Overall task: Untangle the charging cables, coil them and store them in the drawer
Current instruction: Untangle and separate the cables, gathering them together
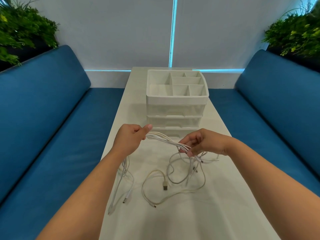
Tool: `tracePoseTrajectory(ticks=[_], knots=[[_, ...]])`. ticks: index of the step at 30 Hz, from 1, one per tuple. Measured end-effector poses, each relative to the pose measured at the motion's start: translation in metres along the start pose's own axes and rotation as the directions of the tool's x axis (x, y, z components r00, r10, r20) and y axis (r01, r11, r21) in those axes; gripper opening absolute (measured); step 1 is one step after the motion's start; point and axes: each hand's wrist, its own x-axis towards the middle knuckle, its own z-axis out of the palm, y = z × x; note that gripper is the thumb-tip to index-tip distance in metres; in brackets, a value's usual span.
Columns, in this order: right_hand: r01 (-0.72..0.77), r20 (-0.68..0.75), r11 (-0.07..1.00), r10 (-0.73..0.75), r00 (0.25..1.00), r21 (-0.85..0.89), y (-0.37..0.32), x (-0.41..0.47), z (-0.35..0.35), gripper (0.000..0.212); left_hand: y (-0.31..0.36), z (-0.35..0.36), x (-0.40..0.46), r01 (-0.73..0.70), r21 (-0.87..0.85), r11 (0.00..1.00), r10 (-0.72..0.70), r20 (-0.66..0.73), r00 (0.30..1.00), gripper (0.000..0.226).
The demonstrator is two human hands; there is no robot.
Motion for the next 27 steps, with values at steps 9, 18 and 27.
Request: tracePoseTrajectory(ticks=[9,18,27], knots=[[-0.116,-0.259,0.895,0.000,0.966,-0.431,0.010,0.014,0.021,0.023,0.008,0.006,0.001,-0.035,0.045,0.998,0.027,0.149,0.989,0.055],[-0.033,-0.245,0.781,-0.155,0.957,-0.623,0.007,0.019,0.015,0.021,0.017,0.000,0.004,-0.084,0.031,0.996,0.078,0.174,0.982,0.051],[0.097,-0.291,0.933,-0.206,0.934,-0.347,-0.006,0.016,0.016,0.043,0.008,-0.004,0.017,-0.142,0.174,0.974,0.118,0.140,0.983,0.060]])
